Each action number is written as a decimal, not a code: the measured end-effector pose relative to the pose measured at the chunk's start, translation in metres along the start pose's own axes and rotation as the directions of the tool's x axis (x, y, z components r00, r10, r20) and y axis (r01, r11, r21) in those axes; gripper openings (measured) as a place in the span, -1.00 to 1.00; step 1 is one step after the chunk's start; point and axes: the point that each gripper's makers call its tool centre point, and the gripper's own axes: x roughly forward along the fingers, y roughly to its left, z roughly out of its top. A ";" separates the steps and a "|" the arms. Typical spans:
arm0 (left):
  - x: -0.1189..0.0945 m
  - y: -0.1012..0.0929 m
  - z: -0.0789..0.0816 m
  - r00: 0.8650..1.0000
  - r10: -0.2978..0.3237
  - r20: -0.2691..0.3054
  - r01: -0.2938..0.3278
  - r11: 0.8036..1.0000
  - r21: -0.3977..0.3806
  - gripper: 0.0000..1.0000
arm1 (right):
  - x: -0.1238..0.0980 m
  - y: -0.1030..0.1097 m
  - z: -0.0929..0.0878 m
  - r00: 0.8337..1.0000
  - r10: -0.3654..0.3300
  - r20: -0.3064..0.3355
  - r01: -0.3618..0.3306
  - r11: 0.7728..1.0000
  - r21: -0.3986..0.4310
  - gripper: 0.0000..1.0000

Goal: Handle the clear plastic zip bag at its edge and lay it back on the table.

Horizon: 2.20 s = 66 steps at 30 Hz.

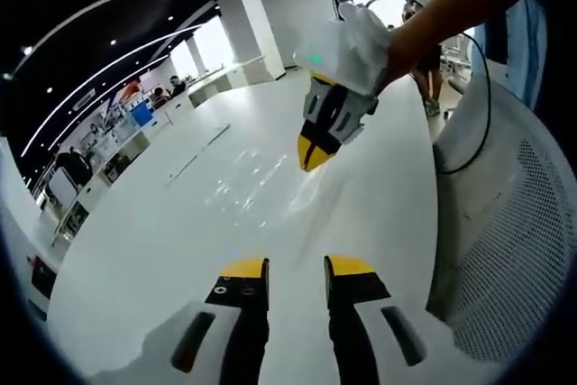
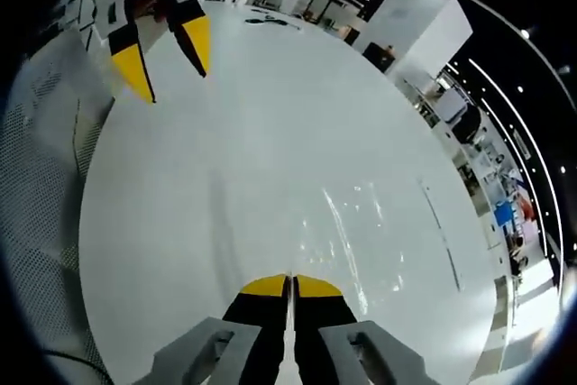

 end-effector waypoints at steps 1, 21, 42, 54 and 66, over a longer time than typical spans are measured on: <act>0.000 0.000 0.000 1.000 0.000 0.000 0.000 1.000 -0.001 -0.56 | 0.000 0.001 0.000 1.000 0.003 0.009 -0.003 1.000 0.005 -0.96; -0.001 0.002 -0.002 1.000 0.008 -0.006 -0.008 1.000 -0.015 -0.52 | -0.006 0.007 0.001 0.997 0.037 0.070 -0.045 0.991 0.123 -0.54; 0.002 0.009 -0.004 0.999 0.040 -0.006 -0.040 0.998 -0.042 -0.23 | -0.029 0.002 0.003 0.986 -0.015 0.167 -0.036 0.955 0.294 -0.16; 0.004 0.012 -0.011 0.997 0.073 -0.030 -0.076 0.991 -0.114 0.31 | -0.048 0.004 0.008 0.975 -0.064 0.212 -0.023 0.923 0.383 0.26; 0.006 0.011 -0.011 0.996 0.089 -0.009 -0.089 0.982 -0.166 0.59 | -0.057 0.003 0.009 0.964 -0.110 0.243 -0.018 0.883 0.470 0.81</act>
